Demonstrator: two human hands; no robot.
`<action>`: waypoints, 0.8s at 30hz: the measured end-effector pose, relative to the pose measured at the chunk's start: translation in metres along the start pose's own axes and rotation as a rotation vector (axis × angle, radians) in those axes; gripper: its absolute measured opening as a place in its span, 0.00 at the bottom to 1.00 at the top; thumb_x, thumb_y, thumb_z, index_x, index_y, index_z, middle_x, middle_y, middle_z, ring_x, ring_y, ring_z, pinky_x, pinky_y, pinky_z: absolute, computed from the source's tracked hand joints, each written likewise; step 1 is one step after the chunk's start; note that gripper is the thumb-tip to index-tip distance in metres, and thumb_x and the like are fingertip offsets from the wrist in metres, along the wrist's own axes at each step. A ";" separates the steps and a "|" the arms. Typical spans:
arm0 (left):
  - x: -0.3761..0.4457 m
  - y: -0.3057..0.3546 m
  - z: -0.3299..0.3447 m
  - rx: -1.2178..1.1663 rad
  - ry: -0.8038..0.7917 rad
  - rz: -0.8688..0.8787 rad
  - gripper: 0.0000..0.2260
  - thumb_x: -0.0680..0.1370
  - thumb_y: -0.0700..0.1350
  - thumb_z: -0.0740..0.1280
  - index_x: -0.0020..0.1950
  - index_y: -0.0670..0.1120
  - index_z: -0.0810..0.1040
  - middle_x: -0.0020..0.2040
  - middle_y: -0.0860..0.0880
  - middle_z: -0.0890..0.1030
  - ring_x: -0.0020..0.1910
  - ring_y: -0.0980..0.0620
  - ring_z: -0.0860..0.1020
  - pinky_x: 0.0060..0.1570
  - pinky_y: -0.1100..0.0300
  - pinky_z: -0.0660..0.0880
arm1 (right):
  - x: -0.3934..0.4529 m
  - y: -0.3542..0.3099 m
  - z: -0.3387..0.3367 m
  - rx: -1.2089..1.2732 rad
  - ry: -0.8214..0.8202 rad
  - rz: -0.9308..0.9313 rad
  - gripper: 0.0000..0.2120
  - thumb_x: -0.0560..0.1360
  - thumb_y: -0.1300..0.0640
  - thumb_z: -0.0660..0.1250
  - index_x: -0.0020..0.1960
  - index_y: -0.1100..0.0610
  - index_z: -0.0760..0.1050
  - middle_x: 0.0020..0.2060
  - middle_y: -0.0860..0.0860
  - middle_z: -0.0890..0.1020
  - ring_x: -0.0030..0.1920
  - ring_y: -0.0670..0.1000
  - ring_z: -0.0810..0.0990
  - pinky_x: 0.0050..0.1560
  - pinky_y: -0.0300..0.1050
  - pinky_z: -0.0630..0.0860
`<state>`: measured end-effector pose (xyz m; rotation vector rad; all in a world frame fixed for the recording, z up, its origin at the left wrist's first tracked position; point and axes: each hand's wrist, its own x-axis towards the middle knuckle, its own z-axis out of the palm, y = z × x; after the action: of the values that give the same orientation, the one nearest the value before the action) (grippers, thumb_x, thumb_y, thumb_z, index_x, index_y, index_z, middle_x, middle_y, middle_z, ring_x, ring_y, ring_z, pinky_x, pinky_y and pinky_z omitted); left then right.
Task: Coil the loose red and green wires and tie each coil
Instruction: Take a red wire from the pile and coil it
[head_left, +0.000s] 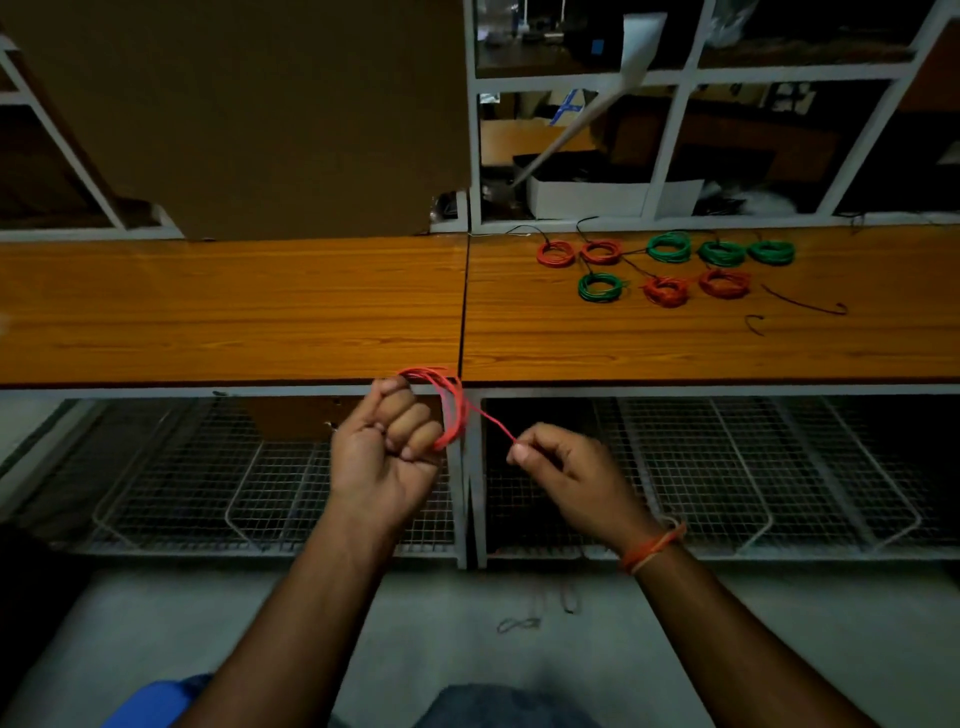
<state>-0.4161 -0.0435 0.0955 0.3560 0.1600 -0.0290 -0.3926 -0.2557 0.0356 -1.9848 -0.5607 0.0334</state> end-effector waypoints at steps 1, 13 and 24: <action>0.003 0.007 -0.002 -0.032 0.045 0.049 0.21 0.85 0.43 0.54 0.33 0.47 0.71 0.25 0.54 0.60 0.24 0.58 0.52 0.24 0.66 0.51 | -0.006 0.007 0.001 0.004 0.018 0.020 0.07 0.83 0.55 0.64 0.51 0.54 0.81 0.41 0.49 0.82 0.43 0.47 0.81 0.43 0.41 0.76; 0.014 0.033 -0.011 0.141 0.120 0.326 0.14 0.87 0.48 0.54 0.44 0.48 0.71 0.28 0.56 0.63 0.24 0.59 0.59 0.24 0.65 0.57 | -0.033 -0.024 0.001 -0.097 -0.202 -0.036 0.19 0.85 0.45 0.56 0.50 0.54 0.81 0.35 0.49 0.80 0.37 0.46 0.80 0.39 0.46 0.76; -0.009 -0.002 -0.014 1.100 -0.132 0.375 0.16 0.88 0.46 0.50 0.53 0.38 0.71 0.38 0.43 0.84 0.38 0.46 0.83 0.39 0.56 0.80 | 0.005 -0.073 -0.021 -0.015 -0.453 -0.220 0.11 0.84 0.56 0.62 0.51 0.59 0.81 0.41 0.42 0.80 0.45 0.41 0.80 0.46 0.34 0.72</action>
<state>-0.4268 -0.0402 0.0830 1.4731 -0.0737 0.2409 -0.4101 -0.2448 0.1088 -1.9243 -1.0704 0.3497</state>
